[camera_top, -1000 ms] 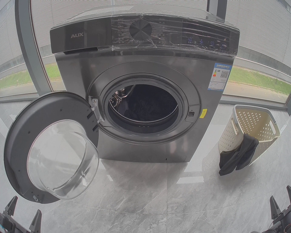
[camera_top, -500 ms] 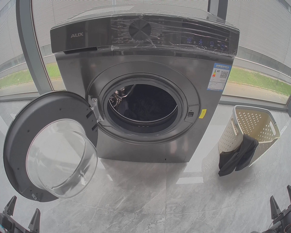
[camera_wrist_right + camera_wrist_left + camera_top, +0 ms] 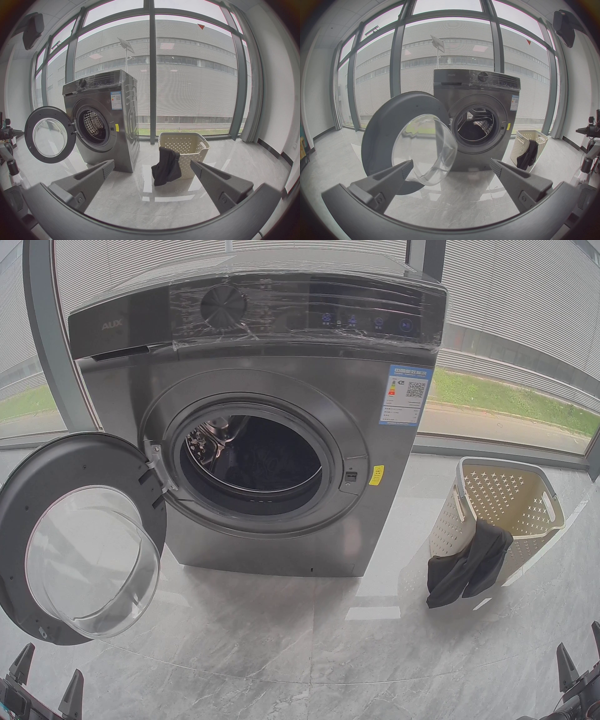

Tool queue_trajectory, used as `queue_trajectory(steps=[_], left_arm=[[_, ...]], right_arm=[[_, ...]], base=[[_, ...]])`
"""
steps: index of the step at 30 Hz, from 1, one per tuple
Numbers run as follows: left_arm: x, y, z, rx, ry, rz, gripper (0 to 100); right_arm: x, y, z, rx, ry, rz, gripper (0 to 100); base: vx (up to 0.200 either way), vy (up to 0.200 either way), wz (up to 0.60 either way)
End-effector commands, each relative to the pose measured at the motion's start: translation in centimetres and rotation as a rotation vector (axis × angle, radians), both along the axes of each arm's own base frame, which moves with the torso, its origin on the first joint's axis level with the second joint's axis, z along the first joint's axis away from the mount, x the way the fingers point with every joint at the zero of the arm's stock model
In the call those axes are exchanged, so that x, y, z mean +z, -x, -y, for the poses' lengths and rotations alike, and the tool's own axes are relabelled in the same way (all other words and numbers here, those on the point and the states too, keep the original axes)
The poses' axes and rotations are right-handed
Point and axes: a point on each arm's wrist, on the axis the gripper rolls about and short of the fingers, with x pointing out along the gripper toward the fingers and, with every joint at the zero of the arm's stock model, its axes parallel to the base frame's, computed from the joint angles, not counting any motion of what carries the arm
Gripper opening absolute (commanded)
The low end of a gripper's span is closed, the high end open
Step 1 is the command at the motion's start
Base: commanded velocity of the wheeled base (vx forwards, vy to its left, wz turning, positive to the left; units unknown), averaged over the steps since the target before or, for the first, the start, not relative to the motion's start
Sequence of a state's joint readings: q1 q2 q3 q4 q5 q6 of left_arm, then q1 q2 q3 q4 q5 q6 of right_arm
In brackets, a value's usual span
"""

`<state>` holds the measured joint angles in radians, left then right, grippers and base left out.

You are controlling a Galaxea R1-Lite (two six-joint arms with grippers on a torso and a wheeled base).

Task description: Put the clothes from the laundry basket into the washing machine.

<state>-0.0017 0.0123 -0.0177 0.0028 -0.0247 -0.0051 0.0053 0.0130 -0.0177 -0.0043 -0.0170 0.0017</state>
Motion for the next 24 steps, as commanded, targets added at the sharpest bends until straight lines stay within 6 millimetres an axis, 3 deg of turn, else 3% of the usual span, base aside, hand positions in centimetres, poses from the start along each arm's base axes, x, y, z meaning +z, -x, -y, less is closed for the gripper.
queue_trajectory(steps=[1, 10, 17, 24], left_arm=[[-0.48, -0.03, 0.0, -0.001, -0.001, -0.004, 100], [-0.46, -0.03, 0.01, -0.006, 0.003, -0.003, 100], [-0.5, -0.04, 0.01, -0.006, 0.003, -0.004, 100], [-0.5, -0.04, 0.01, -0.004, 0.003, -0.004, 100]], right_arm=[[-0.5, -0.08, 0.0, 0.001, 0.0, -0.01, 100], [-0.5, -0.08, 0.0, 0.001, 0.0, -0.01, 100], [-0.5, -0.08, 0.0, 0.001, 0.0, -0.01, 100], [-0.5, -0.08, 0.0, 0.001, 0.0, -0.01, 100]], base=[[0.0, -0.2, 0.0], [0.0, -0.2, 0.0], [0.0, 0.0, 0.0], [0.0, -0.2, 0.0]])
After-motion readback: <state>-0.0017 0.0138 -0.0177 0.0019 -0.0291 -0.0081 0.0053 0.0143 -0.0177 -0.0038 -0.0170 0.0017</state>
